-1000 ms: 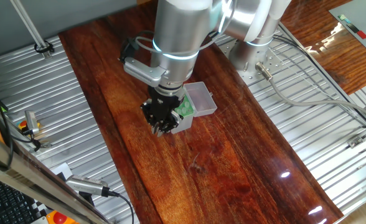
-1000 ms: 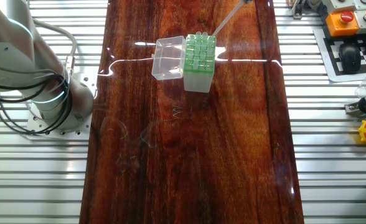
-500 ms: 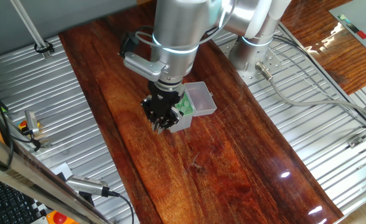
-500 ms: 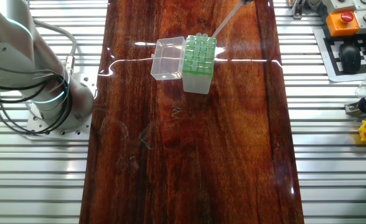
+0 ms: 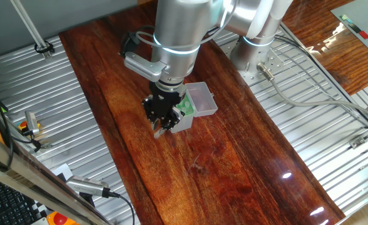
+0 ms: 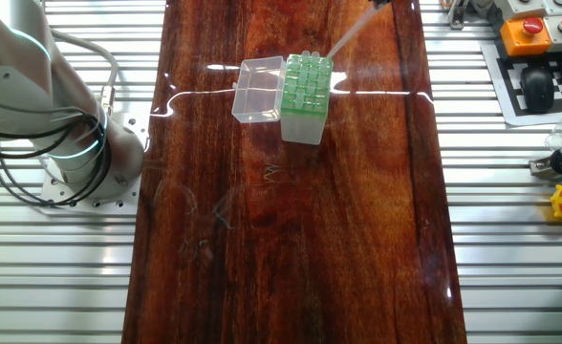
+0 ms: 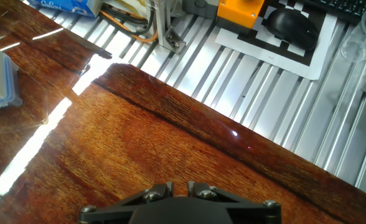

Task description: Insert a large pipette tip into the holder for large pipette tips

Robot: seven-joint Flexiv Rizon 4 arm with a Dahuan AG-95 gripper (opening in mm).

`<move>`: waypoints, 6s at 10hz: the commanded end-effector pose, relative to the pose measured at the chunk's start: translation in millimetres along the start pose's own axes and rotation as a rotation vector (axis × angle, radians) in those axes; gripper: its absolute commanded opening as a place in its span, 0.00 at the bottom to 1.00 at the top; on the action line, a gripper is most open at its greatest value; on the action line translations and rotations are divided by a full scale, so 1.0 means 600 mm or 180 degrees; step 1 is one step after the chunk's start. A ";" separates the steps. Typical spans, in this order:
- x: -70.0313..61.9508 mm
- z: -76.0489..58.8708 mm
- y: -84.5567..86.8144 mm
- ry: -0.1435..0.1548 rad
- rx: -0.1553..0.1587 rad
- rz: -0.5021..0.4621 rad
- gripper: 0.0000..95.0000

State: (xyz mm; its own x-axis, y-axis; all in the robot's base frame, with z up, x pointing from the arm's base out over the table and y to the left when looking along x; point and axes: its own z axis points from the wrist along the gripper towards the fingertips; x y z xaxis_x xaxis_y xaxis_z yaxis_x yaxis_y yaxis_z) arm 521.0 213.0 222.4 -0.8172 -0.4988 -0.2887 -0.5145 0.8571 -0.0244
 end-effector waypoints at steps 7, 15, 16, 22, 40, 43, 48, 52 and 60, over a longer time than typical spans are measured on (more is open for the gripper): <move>-0.038 -0.002 -0.003 0.0183 -0.0086 -0.0008 0.60; -0.084 0.045 -0.016 0.0880 -0.0177 0.0125 0.00; -0.083 0.050 -0.018 0.0954 -0.0205 0.0123 0.00; -0.083 0.051 -0.018 0.1084 -0.0237 0.0131 0.00; -0.092 0.035 -0.011 0.1230 -0.0317 0.0181 0.40; -0.092 0.033 -0.010 0.1231 -0.0316 0.0190 0.40; -0.093 0.027 -0.007 0.1274 -0.0322 0.0251 0.60; -0.084 0.030 -0.007 0.1538 -0.0411 0.0144 0.60; -0.056 0.036 -0.005 0.1716 -0.0478 0.0030 0.60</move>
State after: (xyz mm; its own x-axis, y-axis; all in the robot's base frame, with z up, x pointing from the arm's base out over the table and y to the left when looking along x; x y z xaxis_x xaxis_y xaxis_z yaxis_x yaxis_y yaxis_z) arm 558.6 232.0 212.6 -0.8157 -0.5201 0.2533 -0.5051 0.8538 0.1264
